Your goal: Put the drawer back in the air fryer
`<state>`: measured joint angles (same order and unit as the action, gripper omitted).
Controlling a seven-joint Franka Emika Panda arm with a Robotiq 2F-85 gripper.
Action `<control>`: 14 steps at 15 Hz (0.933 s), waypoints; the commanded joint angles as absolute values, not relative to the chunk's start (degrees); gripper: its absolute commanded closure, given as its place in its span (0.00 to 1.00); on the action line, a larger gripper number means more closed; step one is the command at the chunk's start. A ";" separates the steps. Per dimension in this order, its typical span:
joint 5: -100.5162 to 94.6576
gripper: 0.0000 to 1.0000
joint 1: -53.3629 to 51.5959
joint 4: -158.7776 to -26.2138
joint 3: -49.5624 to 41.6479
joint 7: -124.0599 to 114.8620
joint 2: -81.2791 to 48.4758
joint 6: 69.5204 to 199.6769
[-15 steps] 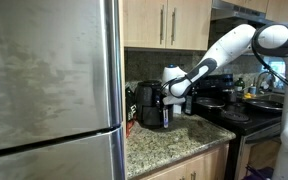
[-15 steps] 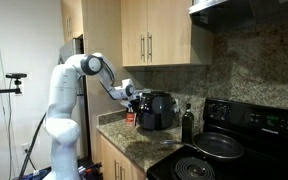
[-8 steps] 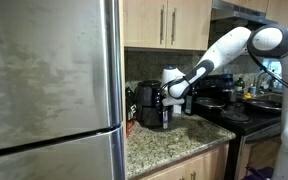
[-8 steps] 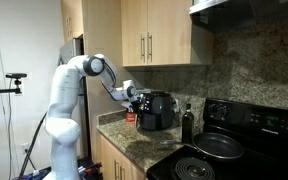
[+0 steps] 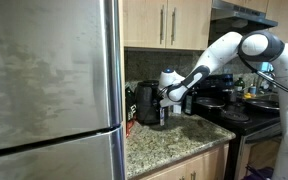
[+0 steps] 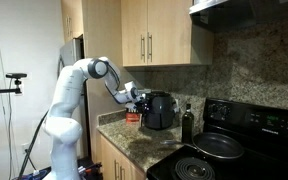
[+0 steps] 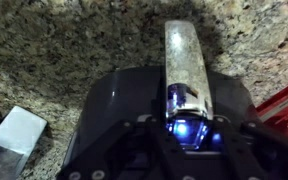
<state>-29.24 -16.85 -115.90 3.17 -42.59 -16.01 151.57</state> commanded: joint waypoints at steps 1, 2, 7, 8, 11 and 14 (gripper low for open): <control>-34.55 0.90 -18.94 -111.18 -1.07 -46.45 -19.18 153.61; -36.43 0.90 -19.50 -110.88 -2.06 -47.62 -19.21 153.52; -49.04 0.90 -21.43 -110.51 -4.52 -55.22 -18.57 152.08; -51.66 0.90 -22.51 -110.64 -5.81 -57.00 -18.62 152.06; -57.50 0.90 -23.20 -111.35 -7.32 -61.65 -18.28 152.83; -52.59 0.40 -21.76 -114.55 -5.99 -60.53 -16.82 156.28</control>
